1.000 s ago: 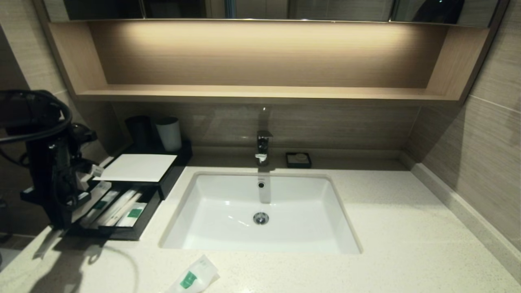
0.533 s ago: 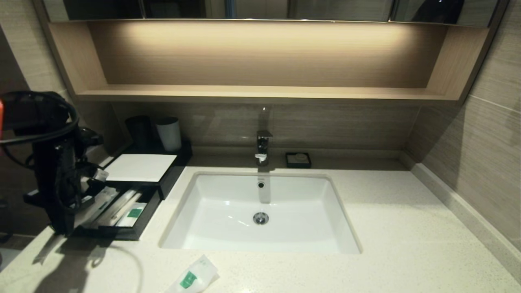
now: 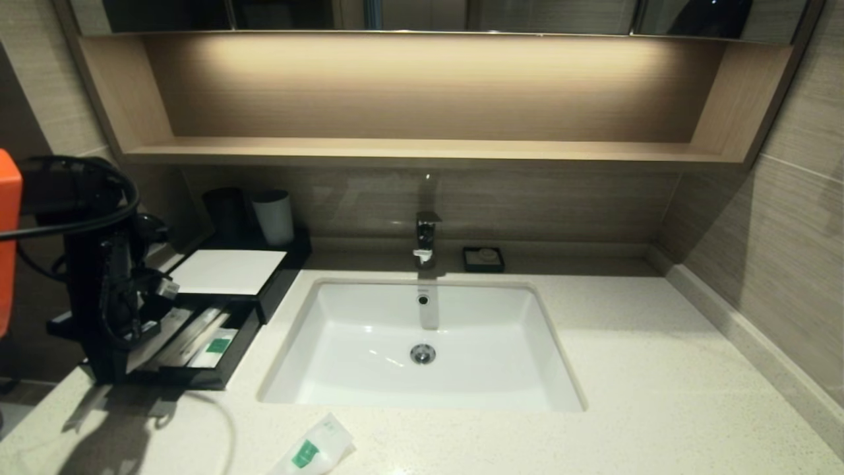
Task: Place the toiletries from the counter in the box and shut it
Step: Place the bathroom toiletry into the drawer
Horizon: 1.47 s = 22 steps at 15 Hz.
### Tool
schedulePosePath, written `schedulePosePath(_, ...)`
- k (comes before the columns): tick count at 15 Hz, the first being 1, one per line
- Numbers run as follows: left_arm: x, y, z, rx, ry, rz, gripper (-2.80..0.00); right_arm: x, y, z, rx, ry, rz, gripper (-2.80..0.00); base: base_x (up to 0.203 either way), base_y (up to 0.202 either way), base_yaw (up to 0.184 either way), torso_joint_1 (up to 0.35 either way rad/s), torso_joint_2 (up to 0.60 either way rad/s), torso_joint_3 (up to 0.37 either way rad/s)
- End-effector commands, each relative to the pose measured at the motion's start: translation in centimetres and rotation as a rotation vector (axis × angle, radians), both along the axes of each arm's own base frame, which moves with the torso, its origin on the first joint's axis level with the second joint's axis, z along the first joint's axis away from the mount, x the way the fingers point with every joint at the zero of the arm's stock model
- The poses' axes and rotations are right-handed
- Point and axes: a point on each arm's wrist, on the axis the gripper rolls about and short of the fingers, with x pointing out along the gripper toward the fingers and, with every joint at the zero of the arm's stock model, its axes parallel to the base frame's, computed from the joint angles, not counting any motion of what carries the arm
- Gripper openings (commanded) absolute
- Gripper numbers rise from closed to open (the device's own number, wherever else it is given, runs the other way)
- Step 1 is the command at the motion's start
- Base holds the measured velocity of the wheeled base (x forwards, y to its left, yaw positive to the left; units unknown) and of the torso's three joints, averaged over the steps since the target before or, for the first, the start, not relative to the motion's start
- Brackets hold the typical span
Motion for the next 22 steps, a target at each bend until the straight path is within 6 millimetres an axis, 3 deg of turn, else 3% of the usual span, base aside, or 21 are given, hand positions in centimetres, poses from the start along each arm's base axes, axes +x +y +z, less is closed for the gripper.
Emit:
schedulePosePath(1, 0.0, 0.0, -0.1, -0.001, 0.012, -0.001, -2.8, 0.0, 0.0, 0.0, 0.0, 0.001, 0.0, -2.8, 0.0, 0.0, 0.0, 0.0, 0.0, 0.0)
schedulePosePath(22, 1.8, -0.9, -2.0, 0.014, -0.037, 0.008, -2.8, 0.0, 0.0, 0.0, 0.0, 0.001, 0.0, -2.8, 0.0, 0.0, 0.0, 0.0, 0.0, 0.0)
